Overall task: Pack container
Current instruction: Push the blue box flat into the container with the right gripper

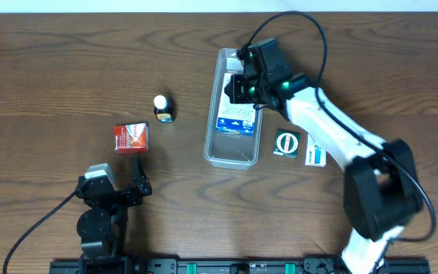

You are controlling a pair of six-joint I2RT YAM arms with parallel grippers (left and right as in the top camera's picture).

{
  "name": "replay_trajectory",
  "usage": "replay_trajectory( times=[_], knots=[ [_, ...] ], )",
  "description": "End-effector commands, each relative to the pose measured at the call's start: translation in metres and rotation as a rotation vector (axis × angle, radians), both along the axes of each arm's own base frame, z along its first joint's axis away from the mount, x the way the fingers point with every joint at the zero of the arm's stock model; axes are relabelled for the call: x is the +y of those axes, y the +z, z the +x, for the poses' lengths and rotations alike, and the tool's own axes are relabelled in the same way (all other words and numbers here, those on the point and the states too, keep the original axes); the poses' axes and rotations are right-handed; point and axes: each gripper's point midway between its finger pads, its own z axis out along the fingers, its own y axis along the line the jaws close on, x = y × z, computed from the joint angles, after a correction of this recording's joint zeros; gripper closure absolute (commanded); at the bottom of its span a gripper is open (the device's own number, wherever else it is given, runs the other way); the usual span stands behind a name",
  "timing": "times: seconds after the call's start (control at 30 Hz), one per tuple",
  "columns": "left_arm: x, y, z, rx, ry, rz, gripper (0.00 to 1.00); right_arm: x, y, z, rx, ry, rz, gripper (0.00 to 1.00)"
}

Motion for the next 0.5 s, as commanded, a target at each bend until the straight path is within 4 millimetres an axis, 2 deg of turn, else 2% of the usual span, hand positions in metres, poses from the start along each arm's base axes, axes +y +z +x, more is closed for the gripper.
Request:
replay_trajectory(
  times=[0.0, 0.07, 0.17, 0.37, 0.47],
  knots=[
    [-0.002, -0.014, 0.0, 0.036, -0.013, 0.009, 0.02, -0.002, 0.053, -0.011, -0.123, 0.083, 0.022, 0.8],
    [-0.002, -0.014, 0.0, 0.036, -0.013, 0.009, 0.02, 0.0, 0.05, -0.027, -0.087, 0.113, -0.003, 0.89],
    [-0.002, -0.014, 0.0, 0.036, -0.013, 0.009, 0.02, 0.009, 0.027, -0.041, -0.054, 0.163, -0.082, 0.97],
    [-0.002, -0.014, 0.0, 0.036, -0.013, 0.009, 0.02, 0.017, -0.034, -0.053, 0.042, 0.181, -0.22, 0.99],
    [-0.002, -0.014, 0.0, 0.036, -0.013, 0.009, 0.02, 0.012, -0.058, -0.063, 0.14, 0.158, -0.25, 0.99]
  ],
)
